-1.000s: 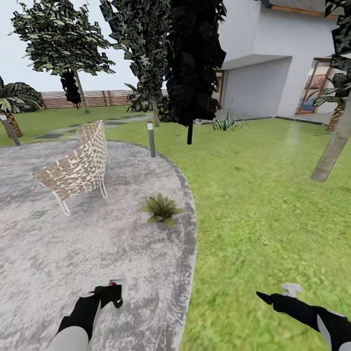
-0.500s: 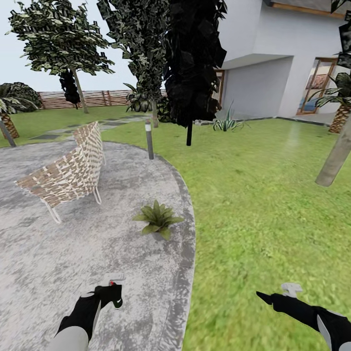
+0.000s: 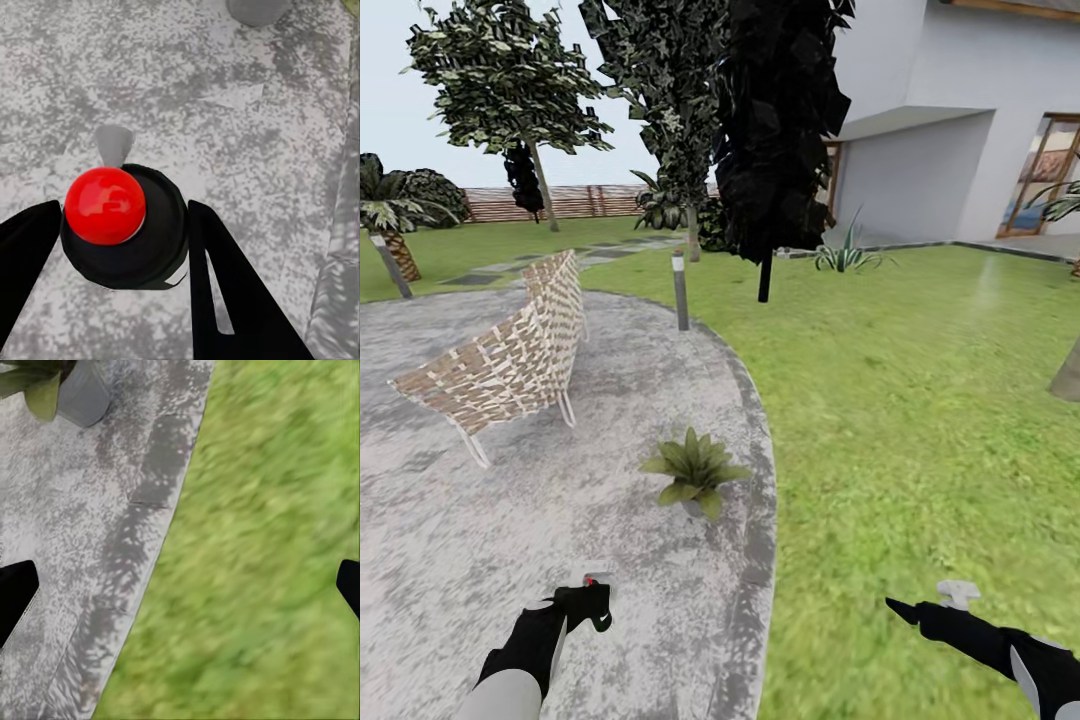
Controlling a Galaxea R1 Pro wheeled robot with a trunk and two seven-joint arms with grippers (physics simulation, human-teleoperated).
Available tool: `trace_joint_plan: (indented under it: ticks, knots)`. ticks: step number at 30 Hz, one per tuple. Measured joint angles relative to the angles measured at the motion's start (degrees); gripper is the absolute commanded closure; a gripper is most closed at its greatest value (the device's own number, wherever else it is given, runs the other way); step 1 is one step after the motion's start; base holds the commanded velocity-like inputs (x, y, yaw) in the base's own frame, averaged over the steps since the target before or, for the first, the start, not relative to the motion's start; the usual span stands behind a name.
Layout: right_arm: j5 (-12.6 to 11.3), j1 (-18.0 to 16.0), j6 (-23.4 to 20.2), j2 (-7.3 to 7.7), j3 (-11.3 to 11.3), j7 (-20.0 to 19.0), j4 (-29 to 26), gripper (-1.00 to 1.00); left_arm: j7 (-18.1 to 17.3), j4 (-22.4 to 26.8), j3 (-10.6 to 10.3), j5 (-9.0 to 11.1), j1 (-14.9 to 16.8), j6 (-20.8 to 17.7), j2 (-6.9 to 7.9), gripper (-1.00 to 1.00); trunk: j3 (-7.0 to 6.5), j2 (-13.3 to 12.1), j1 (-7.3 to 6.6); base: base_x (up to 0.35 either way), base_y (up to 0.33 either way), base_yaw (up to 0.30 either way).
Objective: Pick up the pesticide atomizer in the garden and spray insectifuge to fully cover both potted plants in the garden.
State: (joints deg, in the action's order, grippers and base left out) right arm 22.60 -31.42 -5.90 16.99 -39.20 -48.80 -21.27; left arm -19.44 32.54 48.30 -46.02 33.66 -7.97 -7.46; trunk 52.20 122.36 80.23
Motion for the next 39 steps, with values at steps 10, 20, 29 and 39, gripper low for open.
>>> trace_joint_plan:
  ticks: [10, 20, 29, 39]
  knots:
    - [0.00, 0.00, 0.00, 0.00, -0.01, 0.01, 0.01, -1.00, 0.00, 0.00, 0.00, 0.00, 0.00, 0.00, 0.00, 1.00, 0.00, 0.00, 0.00, 0.317, 0.000, 0.255]
    - [-0.01, 0.01, 0.00, 0.01, 0.00, -0.03, -0.02, -1.00, 0.01, -0.01, 0.00, 0.00, 0.01, 0.00, 0.00, 1.00, 0.00, 0.00, 0.00, 0.316, 0.000, 0.213]
    - [-0.01, 0.02, 0.00, 0.01, 0.01, -0.09, -0.01, -1.00, 0.02, -0.02, 0.00, -0.01, 0.01, 0.01, -0.01, 1.00, 0.00, 0.00, 0.00, 0.316, 0.000, 0.012]
    - [-0.01, 0.02, 0.00, 0.01, -0.02, -0.17, -0.03, -1.00, 0.02, -0.02, 0.00, -0.01, 0.01, -0.03, -0.01, 1.00, 0.00, 0.00, 0.01, 0.286, 0.000, 0.000]
